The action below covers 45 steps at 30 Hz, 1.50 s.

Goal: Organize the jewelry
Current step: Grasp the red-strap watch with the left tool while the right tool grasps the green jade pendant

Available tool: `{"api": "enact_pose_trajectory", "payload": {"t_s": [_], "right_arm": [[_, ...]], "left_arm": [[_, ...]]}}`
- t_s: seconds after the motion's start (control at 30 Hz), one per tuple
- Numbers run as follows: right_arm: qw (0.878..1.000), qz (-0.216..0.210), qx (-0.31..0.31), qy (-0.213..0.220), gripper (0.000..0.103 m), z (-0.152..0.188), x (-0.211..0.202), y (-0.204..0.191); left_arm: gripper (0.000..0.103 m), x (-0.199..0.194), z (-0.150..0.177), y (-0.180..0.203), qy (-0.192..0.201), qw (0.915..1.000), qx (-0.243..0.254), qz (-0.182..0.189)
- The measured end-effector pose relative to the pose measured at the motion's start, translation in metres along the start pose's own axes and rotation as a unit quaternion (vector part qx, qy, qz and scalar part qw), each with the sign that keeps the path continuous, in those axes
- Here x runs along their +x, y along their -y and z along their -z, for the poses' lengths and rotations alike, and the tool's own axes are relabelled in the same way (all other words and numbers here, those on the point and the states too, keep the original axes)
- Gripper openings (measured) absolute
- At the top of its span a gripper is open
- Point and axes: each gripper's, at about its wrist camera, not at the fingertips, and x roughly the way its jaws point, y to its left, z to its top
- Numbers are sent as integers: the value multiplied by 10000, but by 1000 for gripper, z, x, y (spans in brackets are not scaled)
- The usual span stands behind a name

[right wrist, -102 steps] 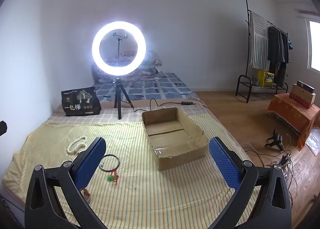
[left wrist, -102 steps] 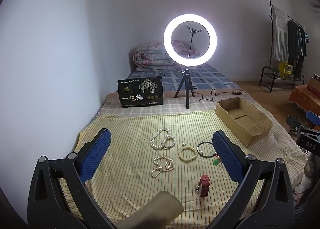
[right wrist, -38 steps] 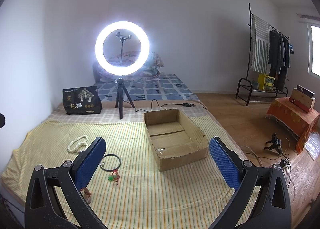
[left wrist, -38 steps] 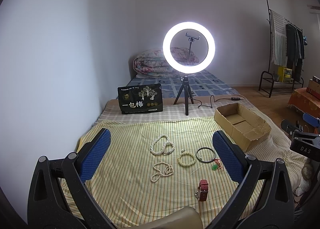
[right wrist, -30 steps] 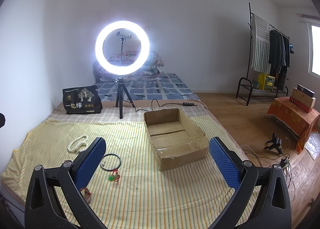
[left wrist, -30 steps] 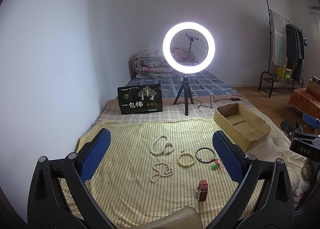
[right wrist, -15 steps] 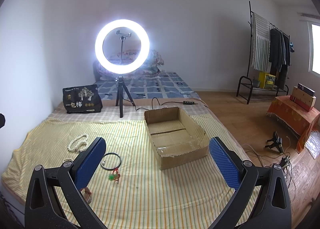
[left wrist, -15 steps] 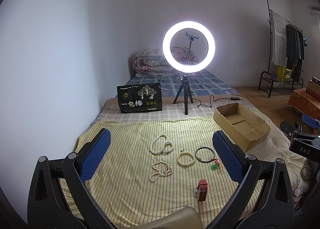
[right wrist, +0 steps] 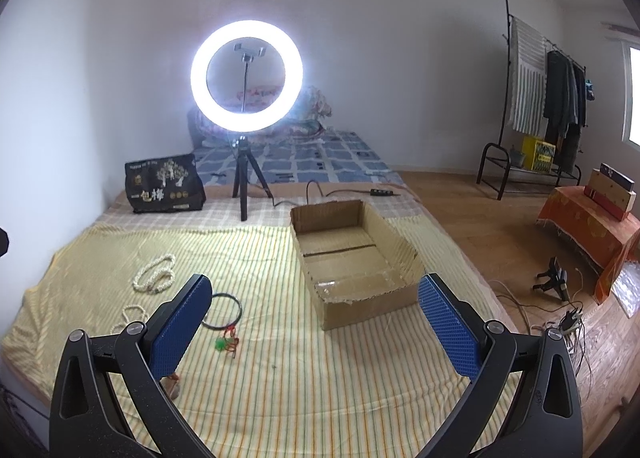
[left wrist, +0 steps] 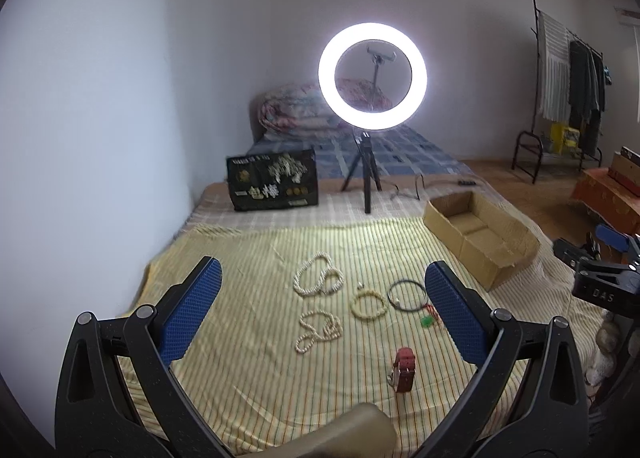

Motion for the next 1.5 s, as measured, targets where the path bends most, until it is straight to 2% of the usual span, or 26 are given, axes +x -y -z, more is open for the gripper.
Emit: {"api": "enact_pose_trajectory", "payload": {"t_s": [0.17, 0.27, 0.33, 0.57, 0.6, 0.67, 0.73, 0.87, 0.9, 0.97, 1.03, 1.1, 1.17, 1.27, 1.33, 1.5], "right_arm": [[9981, -482, -363, -125, 102, 14, 18, -10], [9958, -515, -618, -439, 102, 22, 37, -16], [9936, -568, -746, -626, 102, 28, 48, -19], [9787, -1162, -880, -1449, 102, 46, 93, -26], [9769, -1228, -869, -1515, 101, 47, 98, -27], [9711, -1455, -855, -1690, 95, 51, 111, -31], [9659, -1589, -853, -1857, 89, 54, 120, -35], [9556, -1757, -873, -2200, 78, 65, 142, -42], [9525, -1815, -899, -2274, 72, 68, 148, -45], [9468, -1940, -947, -2389, 69, 72, 154, -52], [9430, -2016, -1011, -2447, 65, 75, 160, -58], [9385, -2117, -1060, -2515, 60, 78, 165, -65], [9353, -2158, -1103, -2579, 59, 81, 170, -72], [9335, -2132, -1217, -2612, 57, 85, 175, -78], [9327, -2124, -1276, -2619, 53, 86, 178, -80], [9343, -2099, -1242, -2600, 48, 85, 185, -80]], "left_arm": [[103, 17, 12, 3, -446, 9986, 115, 271], [103, 24, 21, 6, -688, 9967, 125, 412], [103, 31, 27, 7, -867, 9941, 118, 639], [103, 55, 55, 21, -1390, 9824, 162, 1236], [102, 59, 60, 24, -1482, 9799, 166, 1322], [93, 68, 67, 30, -1695, 9750, 177, 1423], [90, 76, 73, 34, -1848, 9706, 204, 1527], [85, 89, 82, 42, -1975, 9683, 333, 1494], [84, 93, 84, 42, -2021, 9672, 311, 1504], [72, 100, 87, 41, -2150, 9644, 262, 1517], [71, 108, 90, 40, -2286, 9609, 220, 1548], [71, 111, 93, 41, -2311, 9609, 262, 1502], [71, 116, 95, 43, -2335, 9605, 300, 1482], [69, 122, 98, 45, -2416, 9591, 322, 1440], [64, 128, 101, 45, -2484, 9578, 323, 1412], [63, 138, 104, 46, -2573, 9558, 289, 1395]]}}
